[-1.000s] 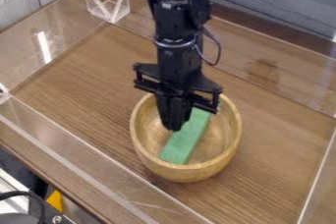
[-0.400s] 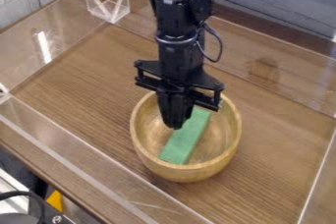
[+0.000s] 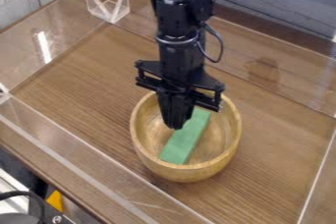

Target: Remove the green block from inside the brown bowl and put it on the table

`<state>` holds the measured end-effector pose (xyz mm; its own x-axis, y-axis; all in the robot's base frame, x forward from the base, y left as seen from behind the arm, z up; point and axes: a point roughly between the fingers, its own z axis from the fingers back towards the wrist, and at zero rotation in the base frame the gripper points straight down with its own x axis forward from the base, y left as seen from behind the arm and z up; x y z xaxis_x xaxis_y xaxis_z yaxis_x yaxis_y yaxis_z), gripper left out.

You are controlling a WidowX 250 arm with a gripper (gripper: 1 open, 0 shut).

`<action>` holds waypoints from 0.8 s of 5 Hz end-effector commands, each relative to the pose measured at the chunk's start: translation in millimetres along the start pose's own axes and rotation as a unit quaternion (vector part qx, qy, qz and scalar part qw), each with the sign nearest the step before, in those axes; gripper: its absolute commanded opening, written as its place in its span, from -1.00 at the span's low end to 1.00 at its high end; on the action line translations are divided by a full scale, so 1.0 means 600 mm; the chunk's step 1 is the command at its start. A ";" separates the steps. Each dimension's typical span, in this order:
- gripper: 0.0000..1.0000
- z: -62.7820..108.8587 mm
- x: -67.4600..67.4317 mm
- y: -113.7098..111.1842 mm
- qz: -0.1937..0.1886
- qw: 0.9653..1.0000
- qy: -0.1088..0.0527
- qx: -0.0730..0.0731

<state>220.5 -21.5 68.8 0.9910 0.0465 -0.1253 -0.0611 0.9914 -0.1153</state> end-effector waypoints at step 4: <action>-1.00 0.038 0.007 -0.005 -0.010 0.999 -0.033 -0.004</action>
<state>216.4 -22.5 77.2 0.9921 0.0286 -0.1223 -0.0433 0.9919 -0.1192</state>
